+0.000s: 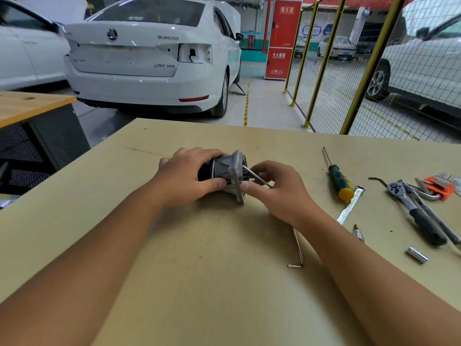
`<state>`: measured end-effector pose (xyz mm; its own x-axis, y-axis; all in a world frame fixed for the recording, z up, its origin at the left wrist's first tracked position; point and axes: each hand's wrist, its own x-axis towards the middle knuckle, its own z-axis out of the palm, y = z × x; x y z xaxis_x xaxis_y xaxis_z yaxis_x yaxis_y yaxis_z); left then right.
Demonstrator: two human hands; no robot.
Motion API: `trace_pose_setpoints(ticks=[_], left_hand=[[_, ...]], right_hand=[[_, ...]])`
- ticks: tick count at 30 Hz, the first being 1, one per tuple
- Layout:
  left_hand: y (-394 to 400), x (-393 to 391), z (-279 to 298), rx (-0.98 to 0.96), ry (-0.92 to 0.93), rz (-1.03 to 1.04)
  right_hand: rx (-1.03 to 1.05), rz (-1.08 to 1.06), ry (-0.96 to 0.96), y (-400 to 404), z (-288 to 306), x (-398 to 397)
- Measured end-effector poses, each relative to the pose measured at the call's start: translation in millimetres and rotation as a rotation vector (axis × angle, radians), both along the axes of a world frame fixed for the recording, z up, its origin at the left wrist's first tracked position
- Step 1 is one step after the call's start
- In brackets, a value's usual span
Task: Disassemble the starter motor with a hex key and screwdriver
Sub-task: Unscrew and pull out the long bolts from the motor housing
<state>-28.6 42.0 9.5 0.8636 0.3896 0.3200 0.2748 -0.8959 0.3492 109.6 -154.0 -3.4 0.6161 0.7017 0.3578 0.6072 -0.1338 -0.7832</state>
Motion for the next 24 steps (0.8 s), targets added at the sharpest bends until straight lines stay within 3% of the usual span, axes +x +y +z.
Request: trace_pose_setpoints(ticks=[5,9,12,16,24], left_hand=[[-0.4,-0.7,1.0,-0.010,-0.001,0.005],[-0.5,-0.6,1.6,-0.009,0.003,0.000],[-2.3,-1.1,2.1,-0.002,0.010,0.009],[-3.1,-1.2,3.6,-0.002,0.015,0.011],[-1.7,-2.0,3.0,-0.006,0.022,0.007]], right_hand=[[0.016,-0.035,0.007,-2.6,2.8,6.4],[0.070,0.004,0.148,-8.7,6.0,10.9],[0.058,0.017,0.095,-4.4,1.3,3.0],[0.107,-0.062,0.063,1.2,3.7,-2.3],[0.252,-0.244,0.254,-28.3,12.9,30.0]])
